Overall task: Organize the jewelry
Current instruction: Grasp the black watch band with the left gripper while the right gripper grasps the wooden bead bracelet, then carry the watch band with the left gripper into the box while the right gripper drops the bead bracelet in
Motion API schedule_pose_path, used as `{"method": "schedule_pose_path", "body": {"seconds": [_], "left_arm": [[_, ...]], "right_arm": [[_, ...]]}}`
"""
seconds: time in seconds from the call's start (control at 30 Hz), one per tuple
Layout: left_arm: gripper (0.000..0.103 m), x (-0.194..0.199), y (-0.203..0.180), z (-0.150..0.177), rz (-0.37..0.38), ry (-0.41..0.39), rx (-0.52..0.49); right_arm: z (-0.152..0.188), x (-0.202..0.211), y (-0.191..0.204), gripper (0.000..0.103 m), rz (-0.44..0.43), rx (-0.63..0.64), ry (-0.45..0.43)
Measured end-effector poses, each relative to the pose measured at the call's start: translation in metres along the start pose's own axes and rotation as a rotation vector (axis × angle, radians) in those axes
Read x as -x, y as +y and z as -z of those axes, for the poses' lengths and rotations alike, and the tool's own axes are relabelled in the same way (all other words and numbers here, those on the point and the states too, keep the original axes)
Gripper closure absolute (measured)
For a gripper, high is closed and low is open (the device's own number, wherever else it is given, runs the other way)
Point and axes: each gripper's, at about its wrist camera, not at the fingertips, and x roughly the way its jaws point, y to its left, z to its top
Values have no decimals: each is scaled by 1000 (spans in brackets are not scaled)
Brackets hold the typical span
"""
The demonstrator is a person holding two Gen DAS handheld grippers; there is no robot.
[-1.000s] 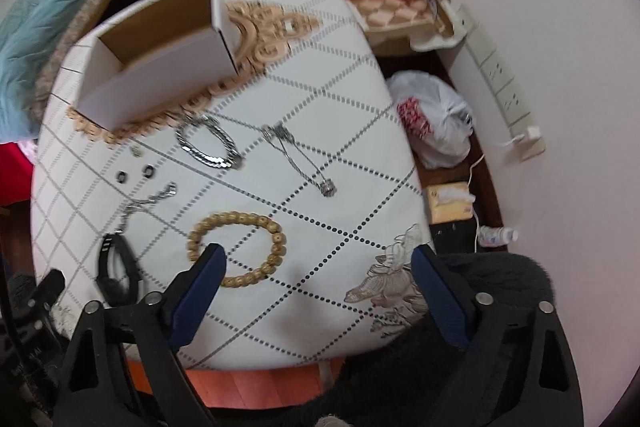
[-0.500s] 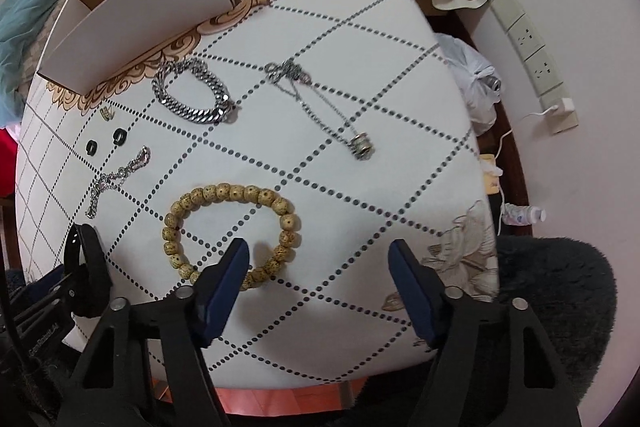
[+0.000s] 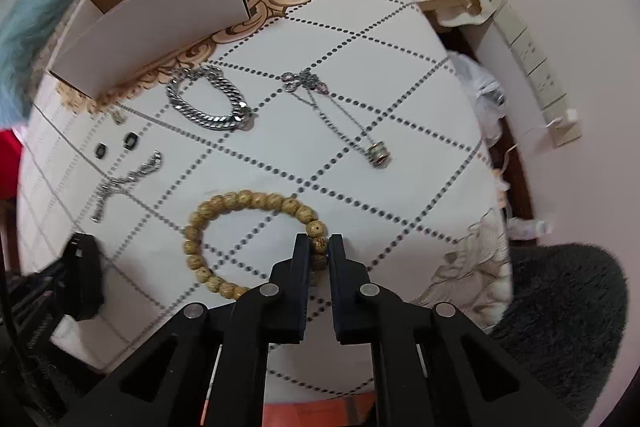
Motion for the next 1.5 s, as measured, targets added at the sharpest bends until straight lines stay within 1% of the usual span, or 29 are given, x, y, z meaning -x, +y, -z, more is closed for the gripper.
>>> {"method": "schedule_pose_path", "body": {"seconds": [0.1,0.17,0.33,0.43,0.5,0.67,0.73,0.87,0.97,1.07,1.2,1.3,1.37,1.4,1.43,1.47,1.5], "left_arm": [[93,13,10,-1,19,-13,10],[93,23,15,-7,37,-27,15],[93,56,20,-20,76,-90,23],[93,73,16,-37,101,-131,22],[93,84,12,-54,124,-157,20],[93,95,1,-106,138,-215,20],[93,96,3,-126,142,-228,37],[93,88,8,-159,152,-222,62],[93,78,9,-180,158,-210,72],[93,64,8,-200,168,-185,73],[93,47,3,-221,184,-143,61],[87,38,-1,-232,176,-114,60],[86,36,-1,-238,183,-103,68],[83,38,-1,-241,180,-109,71],[73,41,0,-242,173,-122,71],[58,46,1,-244,165,-144,71],[47,49,3,-244,162,-154,78]], "right_arm": [[0,6,-6,94,-95,-44,2],[1,16,-4,94,-143,-54,-9],[-6,50,10,94,-215,-20,-65],[-22,74,21,94,-251,15,-108],[-35,90,28,94,-271,30,-137],[-83,119,43,94,-316,69,-212],[-107,126,50,94,-310,87,-249],[-156,122,66,94,-319,104,-257],[-185,110,77,94,-310,119,-237],[-208,95,85,94,-296,132,-204],[-228,74,89,94,-288,142,-158],[-235,60,91,94,-310,144,-113],[-239,46,91,93,-344,135,-46],[-239,42,92,93,-345,135,-25],[-239,38,92,92,-346,133,-7],[-239,35,92,82,-341,136,1],[-238,34,92,64,-333,142,4]]}}
